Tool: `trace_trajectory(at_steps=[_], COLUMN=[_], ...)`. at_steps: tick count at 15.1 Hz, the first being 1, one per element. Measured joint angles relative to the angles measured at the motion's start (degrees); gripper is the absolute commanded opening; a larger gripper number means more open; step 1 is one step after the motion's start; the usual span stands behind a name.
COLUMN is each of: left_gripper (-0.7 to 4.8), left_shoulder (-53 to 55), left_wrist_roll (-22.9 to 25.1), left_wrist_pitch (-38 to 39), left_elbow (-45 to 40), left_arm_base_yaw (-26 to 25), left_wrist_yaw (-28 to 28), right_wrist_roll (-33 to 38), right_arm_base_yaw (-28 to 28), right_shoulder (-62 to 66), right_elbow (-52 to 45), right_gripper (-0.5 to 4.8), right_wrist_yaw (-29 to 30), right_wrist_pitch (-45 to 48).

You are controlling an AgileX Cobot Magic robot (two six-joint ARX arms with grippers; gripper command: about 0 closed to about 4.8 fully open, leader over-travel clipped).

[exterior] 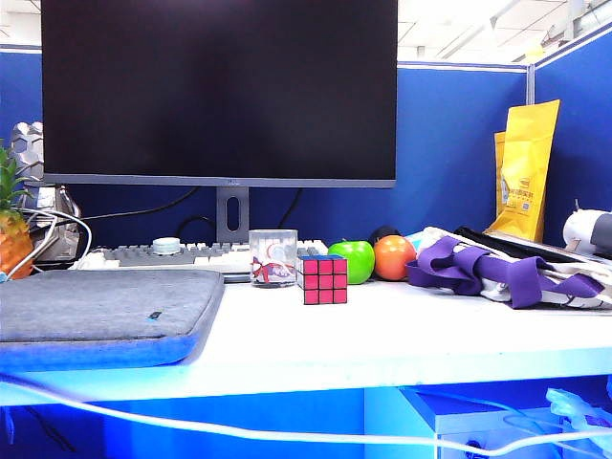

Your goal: Rotate the Rubik's Cube so that its red face is facing towards you.

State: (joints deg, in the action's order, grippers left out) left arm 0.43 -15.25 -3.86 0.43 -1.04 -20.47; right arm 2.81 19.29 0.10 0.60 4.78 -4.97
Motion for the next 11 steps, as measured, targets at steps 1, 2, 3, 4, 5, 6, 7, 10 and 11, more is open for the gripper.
trace_trajectory(at_steps=[1, 2, 3, 4, 5, 6, 7, 10, 11], left_gripper=[-0.02, -0.02, -0.02, -0.02, -0.02, -0.02, -0.02, -0.02, -0.02], left_shoulder=[0.00, 0.00, 0.00, 0.00, 0.00, 0.00, 0.00, 0.00, 0.00], left_wrist_roll=[0.00, 0.00, 0.00, 0.00, 0.00, 0.00, 0.00, 0.00, 0.00], left_wrist_pitch=[-0.13, -0.17, -0.28, -0.33, -0.68, -1.09, -1.11, 1.73, 3.17], left_elbow=[0.00, 0.00, 0.00, 0.00, 0.00, 0.00, 0.00, 0.00, 0.00], left_arm_base_yaw=[0.00, 0.02, 0.02, 0.04, 0.04, 0.07, 0.07, 0.07, 0.07], left_wrist_yaw=[-1.49, -3.56, -6.27, -11.32, -14.36, -16.09, -16.22, -16.24, -16.24], right_wrist_roll=[0.02, 0.02, 0.00, 0.00, 0.02, 0.00, 0.02, 0.00, 0.02], right_arm_base_yaw=[0.92, 2.16, 2.78, 2.84, 2.84, 2.84, 2.84, 2.84, 2.84], right_shoulder=[0.00, 0.00, 0.00, 0.00, 0.00, 0.00, 0.00, 0.02, 0.07], right_elbow=[0.00, 0.00, 0.00, 0.00, 0.00, 0.00, 0.00, 0.00, 0.00], right_gripper=[-0.06, -0.06, -0.06, -0.06, -0.05, -0.05, -0.06, -0.06, -0.06], right_wrist_yaw=[-0.02, 0.00, 0.07, 0.04, 0.00, 0.00, 0.00, -1.53, -2.03], right_wrist_pitch=[0.00, 0.00, -0.02, -0.04, -0.11, -0.26, -0.48, -4.66, -4.79])
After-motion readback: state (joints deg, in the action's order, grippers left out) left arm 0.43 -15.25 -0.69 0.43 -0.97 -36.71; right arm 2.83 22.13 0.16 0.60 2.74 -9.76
